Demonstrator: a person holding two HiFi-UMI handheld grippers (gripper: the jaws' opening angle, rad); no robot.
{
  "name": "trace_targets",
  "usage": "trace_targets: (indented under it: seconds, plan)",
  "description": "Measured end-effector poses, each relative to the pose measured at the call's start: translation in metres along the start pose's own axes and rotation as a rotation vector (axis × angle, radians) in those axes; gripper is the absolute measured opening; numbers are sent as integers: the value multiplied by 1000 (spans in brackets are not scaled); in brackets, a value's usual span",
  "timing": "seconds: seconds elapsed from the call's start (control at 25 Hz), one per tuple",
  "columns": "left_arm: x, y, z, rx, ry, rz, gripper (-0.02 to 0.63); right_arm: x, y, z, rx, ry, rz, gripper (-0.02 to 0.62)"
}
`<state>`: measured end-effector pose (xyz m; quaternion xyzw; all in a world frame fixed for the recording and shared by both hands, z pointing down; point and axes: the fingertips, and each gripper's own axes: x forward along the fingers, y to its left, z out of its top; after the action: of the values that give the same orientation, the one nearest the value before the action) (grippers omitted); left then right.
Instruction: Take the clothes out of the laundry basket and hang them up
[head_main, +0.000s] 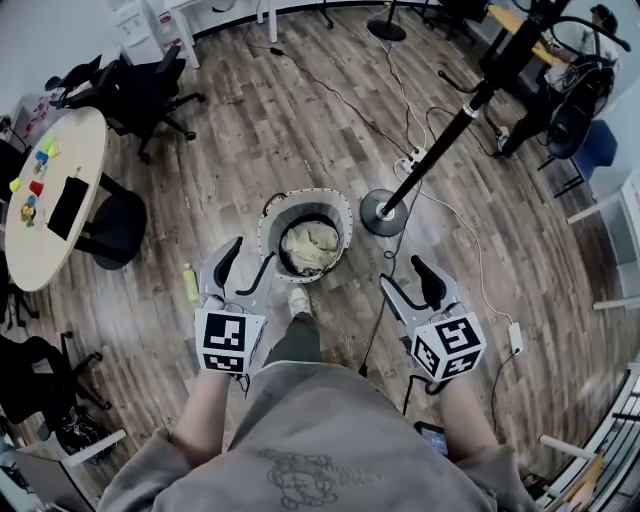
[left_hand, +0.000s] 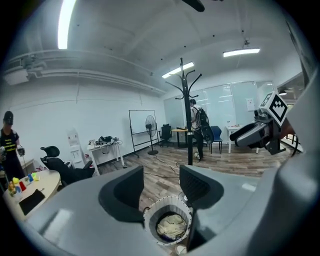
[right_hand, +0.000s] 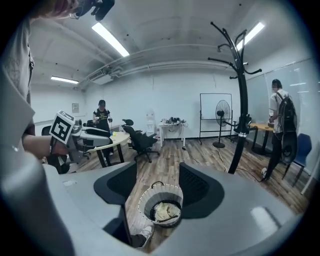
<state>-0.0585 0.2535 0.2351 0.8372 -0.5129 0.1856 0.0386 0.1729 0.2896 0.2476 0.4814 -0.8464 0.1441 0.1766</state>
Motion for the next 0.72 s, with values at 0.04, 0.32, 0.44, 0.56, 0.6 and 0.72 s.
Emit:
trace_targets:
  seconds: [0.04, 0.32, 0.44, 0.56, 0.6, 0.72]
  plan:
    - [13, 9, -3, 14, 18, -4, 219, 17, -4, 0, 2, 22, 4, 291]
    - [101, 68, -43, 10, 160, -62, 219, 137, -21, -7, 10, 187, 60, 296]
    - [132, 83, -64, -8, 219, -97, 219, 180, -24, -17, -5, 262, 82, 298]
    - [160, 91, -83, -11, 260, -140, 219, 219, -27, -29, -12, 313, 105, 299]
    - [167, 92, -90, -17, 274, -154, 221, 230, -26, -34, -9, 322, 116, 299]
    - [185, 94, -114, -34, 316, -184, 224, 257, -25, -51, -10, 365, 138, 298]
